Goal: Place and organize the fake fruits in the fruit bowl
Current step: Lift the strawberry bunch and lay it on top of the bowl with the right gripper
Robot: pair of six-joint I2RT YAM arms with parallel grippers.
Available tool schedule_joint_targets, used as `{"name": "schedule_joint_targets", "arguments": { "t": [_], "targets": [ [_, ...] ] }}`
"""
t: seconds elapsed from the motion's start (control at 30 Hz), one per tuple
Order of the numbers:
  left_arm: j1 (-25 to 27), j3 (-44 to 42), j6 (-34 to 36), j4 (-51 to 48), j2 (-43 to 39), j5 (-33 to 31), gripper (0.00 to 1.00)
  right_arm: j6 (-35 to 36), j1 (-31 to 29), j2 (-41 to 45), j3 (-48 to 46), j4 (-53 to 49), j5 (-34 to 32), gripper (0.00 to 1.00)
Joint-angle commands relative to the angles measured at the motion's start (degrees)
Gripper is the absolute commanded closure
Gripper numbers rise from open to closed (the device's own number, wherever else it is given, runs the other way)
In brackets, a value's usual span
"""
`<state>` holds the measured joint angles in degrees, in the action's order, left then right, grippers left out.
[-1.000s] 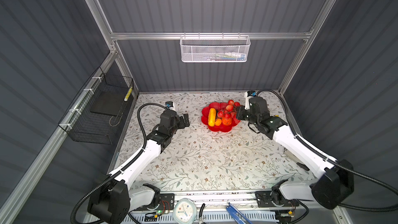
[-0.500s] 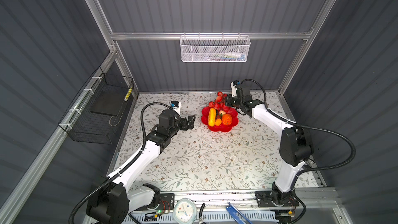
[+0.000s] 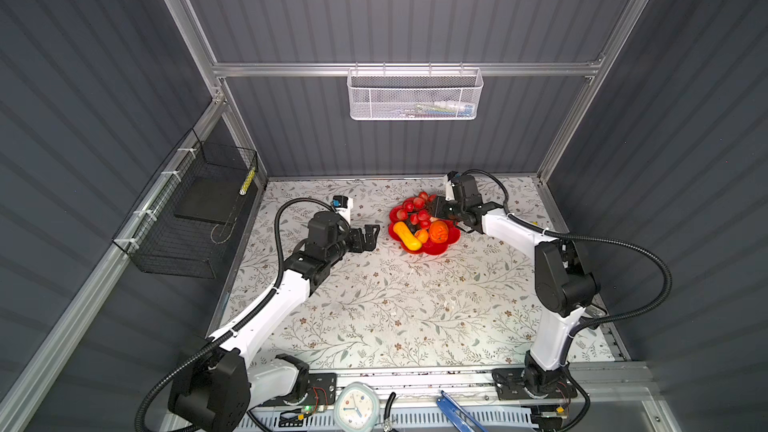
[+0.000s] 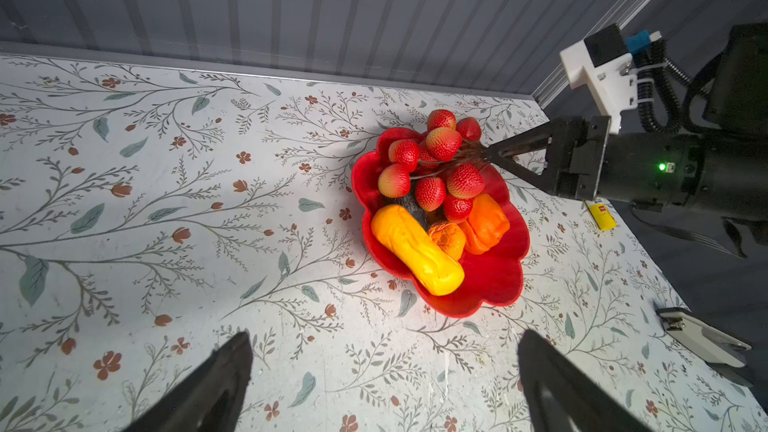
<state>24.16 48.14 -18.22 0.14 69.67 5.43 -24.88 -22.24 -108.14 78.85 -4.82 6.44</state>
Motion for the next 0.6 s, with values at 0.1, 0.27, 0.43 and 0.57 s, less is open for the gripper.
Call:
{"name": "schedule_joint_targets", "arguments": {
  "t": [0.1, 0.27, 0.43, 0.57],
  "targets": [
    [-0.44, 1.43, 1.66, 1.50, -0.15, -0.40, 0.00, 0.38, 0.66, 6.90, -1.74, 0.49, -1.52, 0.30],
    [-0.43, 2.02, 2.71, 1.94, 0.20, -1.47, 0.00, 3.08, 0.98, 15.53, -4.58, -0.74, -6.18, 0.09],
    [-0.43, 2.00, 4.85, 2.24, 0.74, -3.72, 0.00, 9.44, 1.21, 31.23, -21.58, 10.94, -15.72, 0.01],
    [-0.43, -0.52, 8.27, 4.07, 1.24, -15.48, 0.00, 14.94, 5.10, 41.64, -36.69, 18.20, -22.71, 0.01]
  ]
}}
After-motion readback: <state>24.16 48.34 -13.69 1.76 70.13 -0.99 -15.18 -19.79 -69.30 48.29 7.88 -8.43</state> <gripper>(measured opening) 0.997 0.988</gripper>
